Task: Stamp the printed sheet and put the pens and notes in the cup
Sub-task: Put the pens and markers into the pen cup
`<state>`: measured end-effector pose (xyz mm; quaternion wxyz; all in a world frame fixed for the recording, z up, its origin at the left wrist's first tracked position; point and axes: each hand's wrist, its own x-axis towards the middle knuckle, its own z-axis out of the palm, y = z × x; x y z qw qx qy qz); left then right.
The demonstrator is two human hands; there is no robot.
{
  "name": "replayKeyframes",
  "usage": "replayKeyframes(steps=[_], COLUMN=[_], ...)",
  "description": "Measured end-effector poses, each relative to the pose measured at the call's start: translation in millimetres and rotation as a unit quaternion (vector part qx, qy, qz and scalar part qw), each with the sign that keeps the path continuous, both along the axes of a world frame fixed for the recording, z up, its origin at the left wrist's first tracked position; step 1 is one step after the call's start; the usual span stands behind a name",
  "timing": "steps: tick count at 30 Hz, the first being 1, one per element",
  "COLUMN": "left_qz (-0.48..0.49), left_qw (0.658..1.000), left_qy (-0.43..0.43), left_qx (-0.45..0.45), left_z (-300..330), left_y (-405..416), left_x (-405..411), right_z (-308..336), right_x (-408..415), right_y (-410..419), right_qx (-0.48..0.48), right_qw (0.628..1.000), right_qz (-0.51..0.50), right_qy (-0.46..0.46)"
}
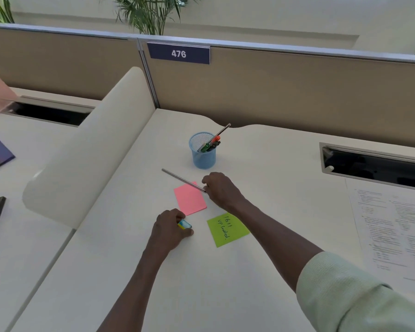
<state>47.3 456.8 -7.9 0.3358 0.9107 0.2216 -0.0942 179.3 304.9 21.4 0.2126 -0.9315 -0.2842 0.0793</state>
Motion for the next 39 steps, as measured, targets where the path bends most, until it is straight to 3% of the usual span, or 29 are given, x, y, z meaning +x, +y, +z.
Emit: replayKeyframes(steps=[8, 18, 24, 31, 36, 39], left_qz=[0.027, 0.057, 0.081, 0.09, 0.037, 0.015], left_qw=[0.998, 0.994, 0.99, 0.972, 0.961, 0.964], left_qy=[-0.043, -0.059, -0.116, -0.219, -0.275, -0.266], left_qx=[-0.044, -0.068, -0.025, -0.003, -0.011, -0.009], left_z=[-3.2, -2.1, 23.9, 82.0, 111.5, 117.1], left_y=[2.6, 0.5, 9.1, 17.2, 9.0, 4.3], left_x=[-0.7, -5.6, 12.0, 65.0, 109.0, 131.9], right_z=[-9.1, -1.0, 35.7, 86.3, 114.3, 123.3], right_x=[14.7, 10.6, -0.2, 1.5, 24.8, 42.6], right_y=[31.6, 38.0, 36.7, 27.9, 14.2, 6.7], right_qx=[-0.036, -0.055, 0.097, 0.258, 0.319, 0.321], right_qw=[0.999, 0.998, 0.994, 0.963, 0.938, 0.931], right_qz=[0.023, 0.027, 0.001, -0.065, -0.134, -0.168], right_qy=[-0.019, 0.024, 0.045, 0.051, -0.006, -0.03])
